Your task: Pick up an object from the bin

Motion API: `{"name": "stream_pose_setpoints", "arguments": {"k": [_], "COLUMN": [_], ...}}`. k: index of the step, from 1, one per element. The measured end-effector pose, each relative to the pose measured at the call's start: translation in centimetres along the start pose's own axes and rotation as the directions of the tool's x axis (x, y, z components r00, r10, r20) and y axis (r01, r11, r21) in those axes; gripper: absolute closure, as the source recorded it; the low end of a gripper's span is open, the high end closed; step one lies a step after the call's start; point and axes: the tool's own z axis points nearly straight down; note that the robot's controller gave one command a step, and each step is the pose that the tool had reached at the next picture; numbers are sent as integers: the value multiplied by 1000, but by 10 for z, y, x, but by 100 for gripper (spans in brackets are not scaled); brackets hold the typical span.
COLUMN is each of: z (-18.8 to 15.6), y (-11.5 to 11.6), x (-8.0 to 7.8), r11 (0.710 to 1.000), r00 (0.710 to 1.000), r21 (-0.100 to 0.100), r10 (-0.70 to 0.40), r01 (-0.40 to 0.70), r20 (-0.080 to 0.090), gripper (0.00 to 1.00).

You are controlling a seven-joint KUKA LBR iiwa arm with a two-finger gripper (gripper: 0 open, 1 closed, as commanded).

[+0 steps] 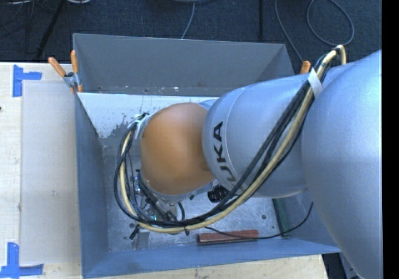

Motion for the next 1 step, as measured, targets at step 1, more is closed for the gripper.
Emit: {"name": "stream_pose_setpoints", "arguments": {"k": [1], "z": [18], "y": [-82], "x": [-30], "r11": [974], "r00": [974], "r21": [2], "r10": [-228], "r01": [228], "r20": [6], "gripper": [0]}}
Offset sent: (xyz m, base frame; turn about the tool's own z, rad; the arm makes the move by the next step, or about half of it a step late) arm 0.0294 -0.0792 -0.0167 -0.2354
